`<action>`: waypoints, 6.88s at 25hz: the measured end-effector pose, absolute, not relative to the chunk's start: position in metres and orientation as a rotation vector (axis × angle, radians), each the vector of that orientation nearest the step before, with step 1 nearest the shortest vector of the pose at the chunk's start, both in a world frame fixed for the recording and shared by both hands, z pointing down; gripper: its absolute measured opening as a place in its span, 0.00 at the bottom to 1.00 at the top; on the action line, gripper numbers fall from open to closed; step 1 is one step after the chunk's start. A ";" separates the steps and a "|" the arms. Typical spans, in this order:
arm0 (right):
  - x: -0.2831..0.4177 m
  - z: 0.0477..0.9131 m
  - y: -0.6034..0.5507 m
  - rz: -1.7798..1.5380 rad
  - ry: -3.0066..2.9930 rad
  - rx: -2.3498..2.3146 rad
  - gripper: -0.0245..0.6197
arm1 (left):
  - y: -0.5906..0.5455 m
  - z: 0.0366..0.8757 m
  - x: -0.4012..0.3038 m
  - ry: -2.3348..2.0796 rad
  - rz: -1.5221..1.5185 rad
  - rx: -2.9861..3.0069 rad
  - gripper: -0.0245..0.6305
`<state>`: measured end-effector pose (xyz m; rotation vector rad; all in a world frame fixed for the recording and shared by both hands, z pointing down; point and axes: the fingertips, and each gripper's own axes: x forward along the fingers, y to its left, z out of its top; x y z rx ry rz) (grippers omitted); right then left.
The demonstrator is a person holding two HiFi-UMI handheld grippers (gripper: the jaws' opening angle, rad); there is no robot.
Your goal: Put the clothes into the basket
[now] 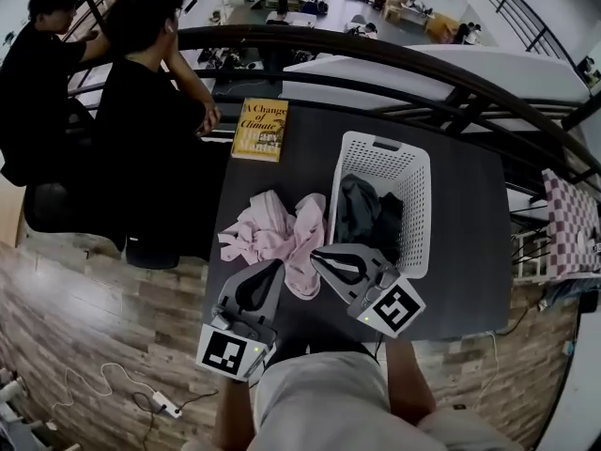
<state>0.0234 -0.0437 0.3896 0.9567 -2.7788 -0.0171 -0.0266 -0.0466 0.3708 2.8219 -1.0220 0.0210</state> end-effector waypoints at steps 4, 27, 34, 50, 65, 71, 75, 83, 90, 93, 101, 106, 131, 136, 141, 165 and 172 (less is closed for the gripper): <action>0.007 0.410 -0.041 -0.006 -2.715 0.841 0.06 | -0.045 0.378 -0.039 -1.055 0.037 2.799 0.04; -0.018 0.532 -0.054 -0.081 -2.226 0.607 0.32 | -0.038 0.421 -0.083 -1.178 0.126 2.637 0.04; -0.008 0.556 -0.062 -0.103 -2.073 0.560 0.39 | -0.043 0.430 -0.078 -1.156 0.126 2.632 0.04; 0.001 0.599 -0.059 -0.206 -1.740 0.323 0.46 | -0.057 0.439 -0.073 -1.138 0.091 2.606 0.04; -0.035 0.628 -0.065 -0.135 -1.740 0.241 0.46 | -0.063 0.450 -0.104 -1.174 0.072 2.565 0.04; -0.054 0.639 -0.074 -0.095 -1.800 0.235 0.46 | -0.066 0.454 -0.117 -1.196 0.080 2.544 0.04; -0.060 0.649 -0.074 -0.067 -1.808 0.224 0.46 | -0.067 0.457 -0.124 -1.212 0.083 2.529 0.04; -0.058 0.671 -0.075 -0.088 -1.761 0.212 0.28 | -0.068 0.456 -0.123 -1.225 0.095 2.530 0.04; -0.065 0.664 -0.079 -0.061 -1.811 0.230 0.09 | -0.068 0.456 -0.124 -1.237 0.100 2.525 0.04; -0.073 0.647 -0.084 -0.014 -1.893 0.279 0.09 | -0.069 0.454 -0.124 -1.240 0.099 2.529 0.04; -0.077 0.612 -0.092 0.078 -2.050 0.391 0.08 | -0.070 0.447 -0.117 -1.245 0.112 2.551 0.04; -0.078 0.594 -0.093 0.125 -2.130 0.451 0.08 | -0.069 0.441 -0.115 -1.244 0.118 2.561 0.04; -0.067 0.520 -0.085 0.274 -2.438 0.655 0.08 | -0.062 0.419 -0.097 -1.202 0.155 2.657 0.04; -0.059 0.494 -0.088 0.262 -2.500 0.712 0.08 | -0.063 0.409 -0.087 -1.180 0.172 2.700 0.04; -0.051 0.468 -0.090 0.235 -2.545 0.768 0.08 | -0.063 0.395 -0.077 -1.148 0.180 2.748 0.04; 0.032 0.348 -0.094 0.145 -2.753 1.127 0.08 | -0.057 0.332 -0.005 -0.986 0.202 2.937 0.04; 0.077 0.326 -0.092 0.122 -2.744 1.259 0.08 | -0.055 0.321 0.028 -0.904 0.187 2.985 0.04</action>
